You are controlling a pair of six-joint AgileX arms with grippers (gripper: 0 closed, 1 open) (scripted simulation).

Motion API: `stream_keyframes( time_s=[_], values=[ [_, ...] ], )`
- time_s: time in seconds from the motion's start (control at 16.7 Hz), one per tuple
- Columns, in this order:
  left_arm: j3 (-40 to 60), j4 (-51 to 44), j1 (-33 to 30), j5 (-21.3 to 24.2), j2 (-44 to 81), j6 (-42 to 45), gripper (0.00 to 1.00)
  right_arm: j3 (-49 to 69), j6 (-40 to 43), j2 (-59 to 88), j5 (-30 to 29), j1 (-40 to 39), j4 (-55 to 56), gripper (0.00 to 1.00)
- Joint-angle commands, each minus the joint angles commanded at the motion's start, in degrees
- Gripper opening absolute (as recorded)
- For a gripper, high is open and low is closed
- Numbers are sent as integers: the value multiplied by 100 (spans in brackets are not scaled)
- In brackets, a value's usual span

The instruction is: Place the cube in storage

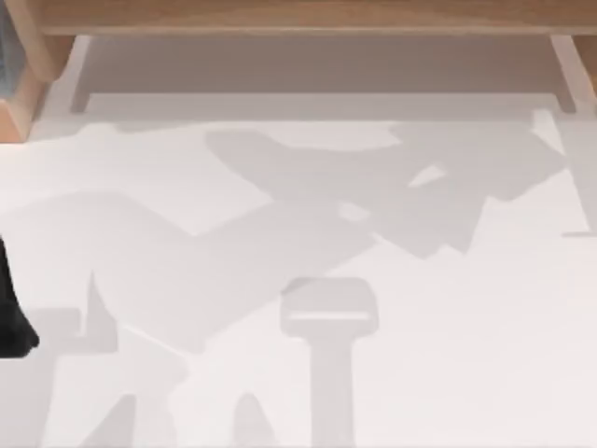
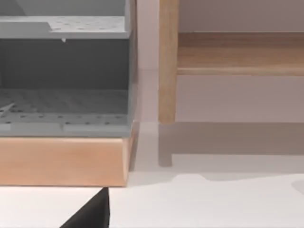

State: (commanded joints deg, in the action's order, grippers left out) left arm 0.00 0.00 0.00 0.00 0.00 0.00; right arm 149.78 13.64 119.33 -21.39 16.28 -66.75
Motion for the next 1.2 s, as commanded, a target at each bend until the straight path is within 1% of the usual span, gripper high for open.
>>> stream_keyframes(
  time_s=[0.18,0.36,0.54,0.66,0.78,1.08,1.2],
  values=[
    [0,0,0,0,0,0,100,582,341,1156,525,337,-1252,0],
    [0,0,0,0,0,0,100,1054,568,2330,1129,485,-2190,0],
    [0,0,0,0,0,0,100,1425,666,3288,1687,513,-2772,0],
    [0,0,0,0,0,0,100,1589,671,3719,1951,507,-2989,0],
    [0,0,0,0,0,0,100,1649,658,3913,2066,525,-3109,0],
    [0,0,0,0,0,0,100,1651,658,3921,2070,526,-3115,0],
    [0,0,0,0,0,0,100,1651,658,3921,2070,526,-3115,15]
  ],
)
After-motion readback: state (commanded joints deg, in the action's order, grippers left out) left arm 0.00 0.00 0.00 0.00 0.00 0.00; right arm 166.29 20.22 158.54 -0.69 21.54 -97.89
